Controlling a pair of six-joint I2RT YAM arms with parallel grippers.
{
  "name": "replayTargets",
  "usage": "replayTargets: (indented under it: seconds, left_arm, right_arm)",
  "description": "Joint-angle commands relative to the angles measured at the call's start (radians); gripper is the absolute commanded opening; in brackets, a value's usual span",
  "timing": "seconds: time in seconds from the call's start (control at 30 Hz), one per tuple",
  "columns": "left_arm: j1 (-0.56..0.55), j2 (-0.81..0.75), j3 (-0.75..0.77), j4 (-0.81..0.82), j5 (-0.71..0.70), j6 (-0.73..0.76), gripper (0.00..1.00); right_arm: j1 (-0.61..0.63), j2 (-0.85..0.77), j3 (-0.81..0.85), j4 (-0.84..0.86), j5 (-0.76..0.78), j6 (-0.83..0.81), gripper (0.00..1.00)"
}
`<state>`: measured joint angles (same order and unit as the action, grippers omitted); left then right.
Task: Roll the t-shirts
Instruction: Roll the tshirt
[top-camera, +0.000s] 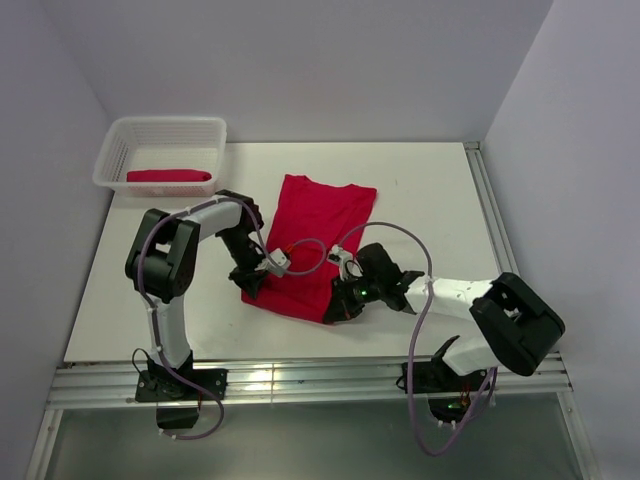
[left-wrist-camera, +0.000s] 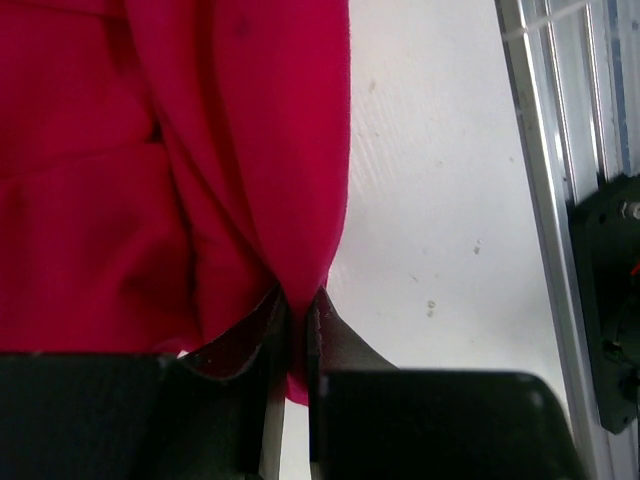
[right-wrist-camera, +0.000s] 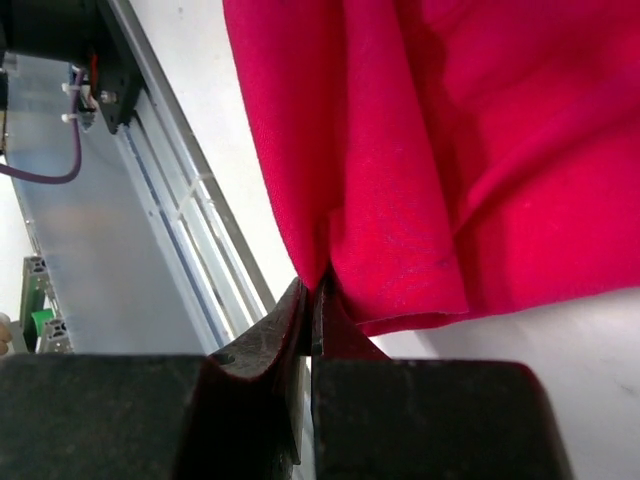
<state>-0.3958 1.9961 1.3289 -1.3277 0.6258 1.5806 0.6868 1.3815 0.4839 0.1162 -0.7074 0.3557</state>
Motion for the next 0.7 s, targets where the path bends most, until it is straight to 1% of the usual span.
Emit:
replayTargets:
  seconds: [0.0,0.1,0.2,0.37,0.47,0.67]
  left_arm:
    - [0.009,-0.063,-0.03,-0.047,-0.074,0.035,0.02]
    - [0.014,-0.08,-0.037,-0.047,-0.08,0.044,0.02]
    - [0.018,-0.085,-0.014,-0.047,-0.083,0.044,0.02]
    - [0.02,-0.072,0.039,-0.05,-0.093,0.035,0.0]
    - [0.02,-0.051,0.056,-0.048,-0.103,0.033,0.0]
    - [0.02,-0.017,0.09,-0.048,-0.121,0.029,0.0]
  right_arm:
    - [0.049,-0.038,-0.021,0.083,0.037,0.087,0.0]
    - [0.095,-0.062,-0.048,0.144,0.077,0.15,0.0]
    - [0.128,-0.062,-0.062,0.189,0.101,0.203,0.0]
    - [0.129,-0.024,-0.038,0.2,0.097,0.268,0.0]
    - [0.128,-0.001,-0.056,0.237,0.105,0.301,0.0]
    - [0.117,-0.061,-0.139,0.336,0.186,0.377,0.0]
